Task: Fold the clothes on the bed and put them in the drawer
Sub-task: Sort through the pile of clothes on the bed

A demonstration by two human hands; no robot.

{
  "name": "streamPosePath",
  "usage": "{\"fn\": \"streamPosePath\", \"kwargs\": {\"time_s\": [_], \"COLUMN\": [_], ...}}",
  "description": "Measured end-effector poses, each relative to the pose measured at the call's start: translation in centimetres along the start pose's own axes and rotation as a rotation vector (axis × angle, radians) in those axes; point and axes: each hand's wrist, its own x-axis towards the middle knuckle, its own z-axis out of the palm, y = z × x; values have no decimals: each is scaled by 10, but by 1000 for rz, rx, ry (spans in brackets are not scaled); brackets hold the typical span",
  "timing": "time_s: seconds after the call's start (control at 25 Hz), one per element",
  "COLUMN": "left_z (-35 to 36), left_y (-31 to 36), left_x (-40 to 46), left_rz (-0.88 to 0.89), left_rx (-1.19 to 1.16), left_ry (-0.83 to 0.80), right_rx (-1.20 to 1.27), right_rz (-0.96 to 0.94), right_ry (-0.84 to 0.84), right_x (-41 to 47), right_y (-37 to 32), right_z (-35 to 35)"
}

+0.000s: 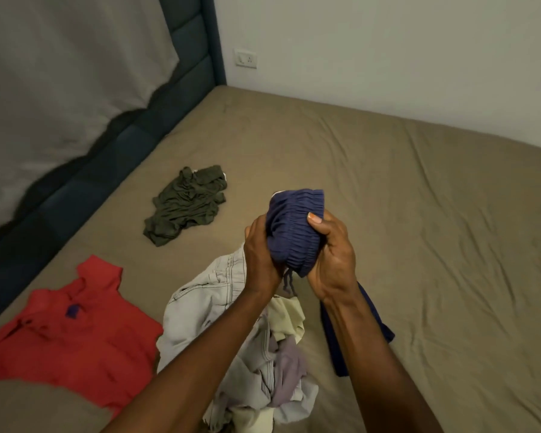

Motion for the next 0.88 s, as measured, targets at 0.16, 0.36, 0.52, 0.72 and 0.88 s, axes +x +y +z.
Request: {"fn": "streamPosePath", "kwargs": {"time_s": [0.16, 0.36, 0.52, 0.72, 0.88], "left_z": [-43, -115, -152, -201, -209], "left_y": [66, 103, 46, -99, -134], "left_x": [20, 15, -34, -146, -184], "left_rz": [-16, -9, -103, -234, -270], "left_rx": [-141, -134, 161, 299, 345], "left_ry": [76, 248, 202, -8, -73], "right_rx": [88, 107, -168, -731, -909], "right_rz": [-47, -64, -97, 126, 438], "right_ry": [-101, -236, -325, -284, -87], "right_x": [-20, -59, -88, -124, -152], "right_y": [-47, -65, -4, 130, 211], "right_z": [66, 132, 124, 44, -38]}}
